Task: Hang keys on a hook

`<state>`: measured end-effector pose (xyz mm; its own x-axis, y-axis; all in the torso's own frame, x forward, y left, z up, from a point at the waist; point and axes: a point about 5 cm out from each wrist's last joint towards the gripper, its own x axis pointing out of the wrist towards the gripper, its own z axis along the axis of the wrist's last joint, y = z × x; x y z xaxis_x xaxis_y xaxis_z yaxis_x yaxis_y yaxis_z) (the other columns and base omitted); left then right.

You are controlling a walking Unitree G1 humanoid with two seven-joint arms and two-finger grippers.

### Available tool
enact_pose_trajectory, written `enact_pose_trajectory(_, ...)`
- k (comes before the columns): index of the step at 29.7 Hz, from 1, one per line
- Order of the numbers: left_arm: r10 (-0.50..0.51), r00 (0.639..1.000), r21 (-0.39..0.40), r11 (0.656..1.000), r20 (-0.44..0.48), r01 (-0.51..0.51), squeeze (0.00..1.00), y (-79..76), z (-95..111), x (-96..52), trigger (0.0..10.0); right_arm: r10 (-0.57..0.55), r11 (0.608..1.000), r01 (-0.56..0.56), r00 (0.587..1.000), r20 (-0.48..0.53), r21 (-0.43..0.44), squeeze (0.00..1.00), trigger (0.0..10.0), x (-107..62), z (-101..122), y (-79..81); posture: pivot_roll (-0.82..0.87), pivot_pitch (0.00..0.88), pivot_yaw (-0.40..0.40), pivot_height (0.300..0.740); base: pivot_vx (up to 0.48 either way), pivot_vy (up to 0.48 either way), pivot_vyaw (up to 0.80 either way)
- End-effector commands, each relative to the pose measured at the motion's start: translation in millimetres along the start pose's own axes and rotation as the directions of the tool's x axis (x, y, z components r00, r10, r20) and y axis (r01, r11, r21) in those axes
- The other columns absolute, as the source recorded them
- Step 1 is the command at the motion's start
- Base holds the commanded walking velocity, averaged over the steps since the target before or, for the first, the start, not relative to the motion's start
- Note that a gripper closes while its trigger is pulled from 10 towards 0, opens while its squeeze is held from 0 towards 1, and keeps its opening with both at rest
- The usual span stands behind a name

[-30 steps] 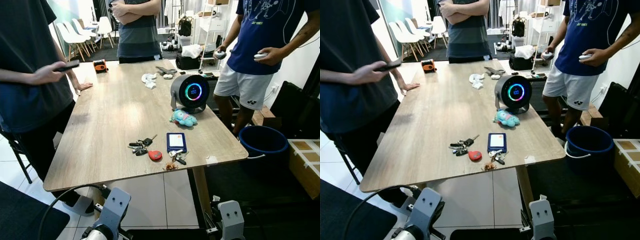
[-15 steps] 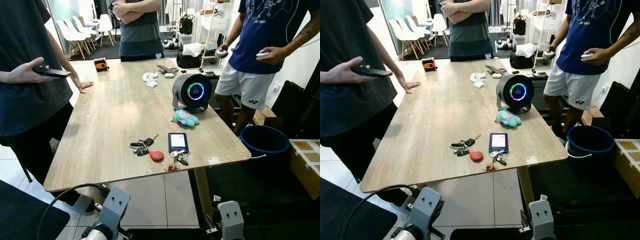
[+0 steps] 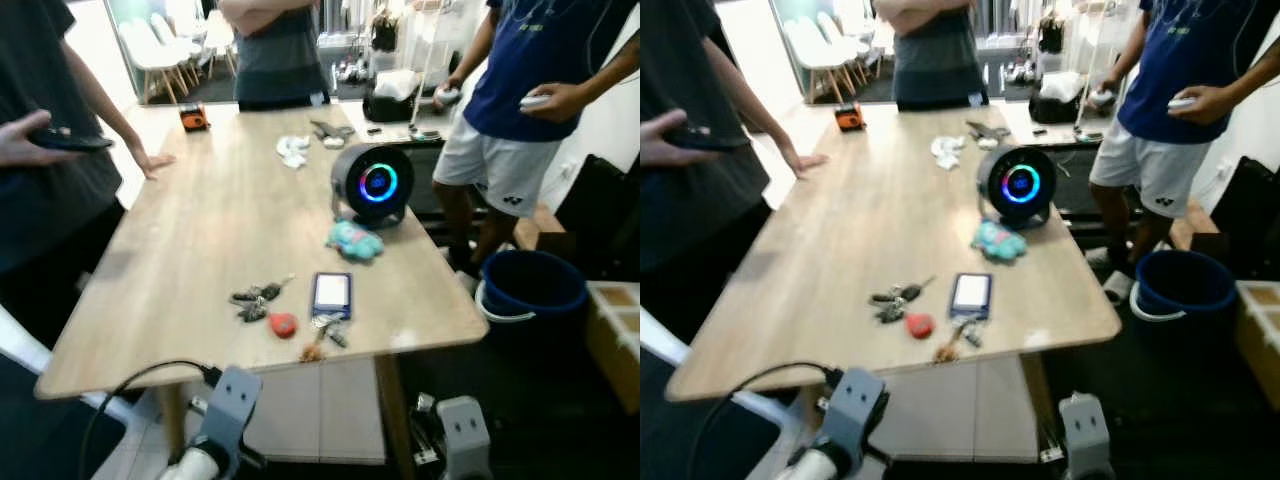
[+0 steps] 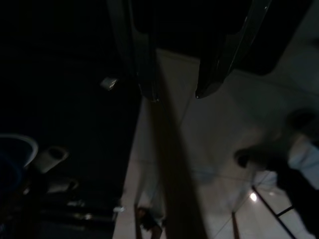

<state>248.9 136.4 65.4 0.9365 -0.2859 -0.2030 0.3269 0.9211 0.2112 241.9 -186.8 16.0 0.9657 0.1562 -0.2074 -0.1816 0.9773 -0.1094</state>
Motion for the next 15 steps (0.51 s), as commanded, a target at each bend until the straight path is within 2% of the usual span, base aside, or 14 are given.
enact_pose_trajectory(1, 0.018, 0.999, 0.010, 1.000, -0.048, -0.018, 0.00, 4.3, -11.2, -4.6, 10.0, 0.019, 1.000, -0.019, 0.999, -0.028, 0.017, 0.00, 10.0, -3.0, -7.7, 8.7, 0.05, 0.120, 0.062, 0.740, 0.270, -0.394, 0.00)
enact_pose_trajectory(10, 0.036, 0.998, 0.012, 0.999, -0.061, -0.035, 0.00, 6.6, -13.0, -3.9, 10.0, 0.019, 1.000, -0.019, 0.999, -0.028, 0.017, 0.00, 10.0, -3.0, -7.7, 8.3, 0.05, 0.120, 0.063, 0.740, 0.249, -0.323, 0.00)
enact_pose_trajectory(15, 0.066, 0.994, 0.022, 0.998, -0.082, -0.064, 0.00, 10.2, -14.8, -2.8, 10.0, 0.017, 1.000, -0.017, 0.999, -0.027, 0.016, 0.00, 10.0, -3.1, -7.6, 7.9, 0.05, 0.115, 0.065, 0.740, 0.000, 0.000, 0.00)
